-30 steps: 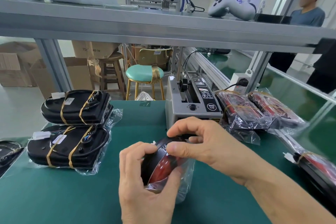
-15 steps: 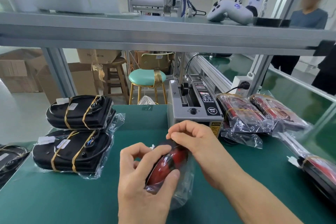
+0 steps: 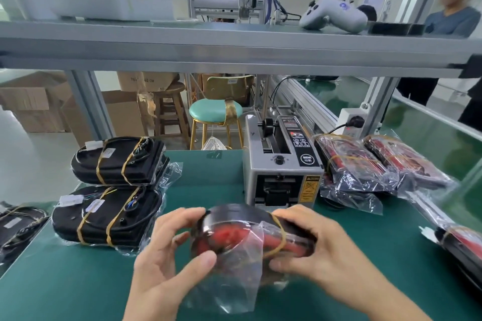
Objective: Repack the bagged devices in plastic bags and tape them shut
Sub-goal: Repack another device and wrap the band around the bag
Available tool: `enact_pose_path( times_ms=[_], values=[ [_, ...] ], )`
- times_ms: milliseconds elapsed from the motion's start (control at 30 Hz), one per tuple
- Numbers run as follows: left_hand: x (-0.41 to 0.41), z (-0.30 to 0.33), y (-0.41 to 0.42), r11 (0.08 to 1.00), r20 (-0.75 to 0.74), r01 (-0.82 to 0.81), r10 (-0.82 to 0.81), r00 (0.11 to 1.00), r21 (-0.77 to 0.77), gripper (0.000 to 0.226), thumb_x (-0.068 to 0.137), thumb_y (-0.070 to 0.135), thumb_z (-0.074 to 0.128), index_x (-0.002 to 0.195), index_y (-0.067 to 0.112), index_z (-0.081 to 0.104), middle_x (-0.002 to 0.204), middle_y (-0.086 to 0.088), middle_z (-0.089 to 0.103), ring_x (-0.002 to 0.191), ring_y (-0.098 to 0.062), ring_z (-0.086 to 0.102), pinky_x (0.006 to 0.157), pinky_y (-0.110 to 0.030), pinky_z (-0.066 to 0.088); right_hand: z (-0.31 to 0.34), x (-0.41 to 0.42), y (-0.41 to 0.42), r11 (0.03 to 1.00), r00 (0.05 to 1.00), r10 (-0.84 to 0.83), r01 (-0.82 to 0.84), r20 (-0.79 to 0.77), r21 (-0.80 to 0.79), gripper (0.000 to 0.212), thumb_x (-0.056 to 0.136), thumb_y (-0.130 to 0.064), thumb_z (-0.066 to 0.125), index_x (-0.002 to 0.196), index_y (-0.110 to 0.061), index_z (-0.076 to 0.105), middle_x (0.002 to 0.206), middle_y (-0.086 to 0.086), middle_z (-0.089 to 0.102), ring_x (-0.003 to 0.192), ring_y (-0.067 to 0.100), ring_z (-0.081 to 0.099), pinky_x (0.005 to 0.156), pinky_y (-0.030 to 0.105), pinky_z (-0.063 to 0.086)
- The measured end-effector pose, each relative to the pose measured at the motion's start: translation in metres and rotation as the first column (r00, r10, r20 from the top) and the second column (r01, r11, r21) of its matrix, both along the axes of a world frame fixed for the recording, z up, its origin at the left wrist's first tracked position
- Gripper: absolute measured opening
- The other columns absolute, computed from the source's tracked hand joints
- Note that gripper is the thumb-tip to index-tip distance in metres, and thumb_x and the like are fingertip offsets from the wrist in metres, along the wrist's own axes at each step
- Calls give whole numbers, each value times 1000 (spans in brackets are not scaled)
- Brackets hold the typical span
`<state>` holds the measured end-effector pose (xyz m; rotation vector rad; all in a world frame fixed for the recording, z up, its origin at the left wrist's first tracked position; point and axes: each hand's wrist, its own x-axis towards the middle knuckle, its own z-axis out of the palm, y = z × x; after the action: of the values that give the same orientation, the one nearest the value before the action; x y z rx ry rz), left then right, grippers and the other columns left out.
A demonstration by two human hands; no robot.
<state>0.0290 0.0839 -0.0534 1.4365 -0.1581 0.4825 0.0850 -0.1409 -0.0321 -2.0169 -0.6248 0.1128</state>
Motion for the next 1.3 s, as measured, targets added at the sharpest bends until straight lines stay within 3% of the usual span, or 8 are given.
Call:
enact_pose_path(
  times_ms=[200, 500, 767, 867, 967, 1100, 1200, 1300],
  values=[
    [-1, -4, -30, 792, 186, -286, 219, 958, 540, 37, 55, 44, 72, 89, 30, 72, 103, 7, 58, 98, -9, 56, 87, -6, 36, 7, -4, 7, 819, 949, -15, 193, 316, -540, 59, 61, -54, 76, 117, -43, 59, 101, -28, 53, 97, -2, 46, 87, 26, 35],
    [-6, -28, -24, 678, 469, -454, 179, 865, 578, 17, 77, 24, 67, 69, 14, 78, 79, 9, 59, 76, -13, 51, 63, -32, 46, 6, 0, 20, 823, 946, -7, 190, 325, -535, 52, 60, -50, 73, 110, -43, 61, 101, -23, 60, 92, -1, 47, 79, 19, 29],
    [6, -19, -5, 849, -39, 6, 18, 999, 528, 58, 52, 48, 70, 110, 45, 65, 118, 21, 60, 113, 3, 52, 93, -7, 38, 6, -4, 27, 807, 940, 61, 152, 336, -571, 51, 60, -51, 71, 108, -40, 60, 100, -20, 60, 88, 0, 45, 80, 24, 32],
    [6, -21, -3, 824, -67, 32, 7, 998, 566, 62, 48, 51, 72, 109, 52, 59, 110, 22, 62, 102, -1, 58, 88, -8, 41, 13, -5, 18, 896, 996, 32, 10, 87, -444, 61, 59, -60, 73, 116, -43, 61, 114, -28, 58, 104, -9, 49, 90, 14, 36],
    [-1, -23, 7, 880, -72, 14, 23, 997, 474, 59, 44, 46, 77, 102, 44, 66, 100, 14, 68, 86, 0, 64, 79, -3, 43, 19, 7, 5, 977, 966, -212, 204, -145, -66, 18, 76, -44, 73, 94, -40, 74, 96, -29, 68, 90, -13, 60, 75, 6, 43],
    [-6, -34, 17, 962, -148, 4, 38, 988, 271, 65, 30, 21, 89, 92, 26, 69, 92, -2, 74, 69, -12, 69, 68, -9, 51, 1, 35, 7, 788, 752, -523, 606, -402, 108, 9, 87, -19, 70, 90, -24, 75, 53, -22, 61, 57, -2, 54, 63, 13, 41],
    [-8, -35, 16, 956, -145, -1, 45, 988, 294, 63, 29, 31, 87, 89, 31, 67, 88, -1, 74, 67, -15, 69, 67, -11, 53, -8, 48, 20, 670, 635, -533, 720, -560, 179, 3, 83, -17, 75, 85, -19, 73, 75, -10, 65, 71, 4, 54, 83, 28, 45],
    [-9, -36, 15, 955, -136, -9, 52, 989, 295, 62, 30, 36, 85, 89, 32, 67, 86, 0, 74, 65, -16, 69, 65, -13, 54, -14, 60, 30, 579, 561, -536, 788, -631, 209, 9, 81, -16, 77, 79, -18, 68, 70, -6, 58, 62, 5, 49, 71, 25, 43]
  ],
)
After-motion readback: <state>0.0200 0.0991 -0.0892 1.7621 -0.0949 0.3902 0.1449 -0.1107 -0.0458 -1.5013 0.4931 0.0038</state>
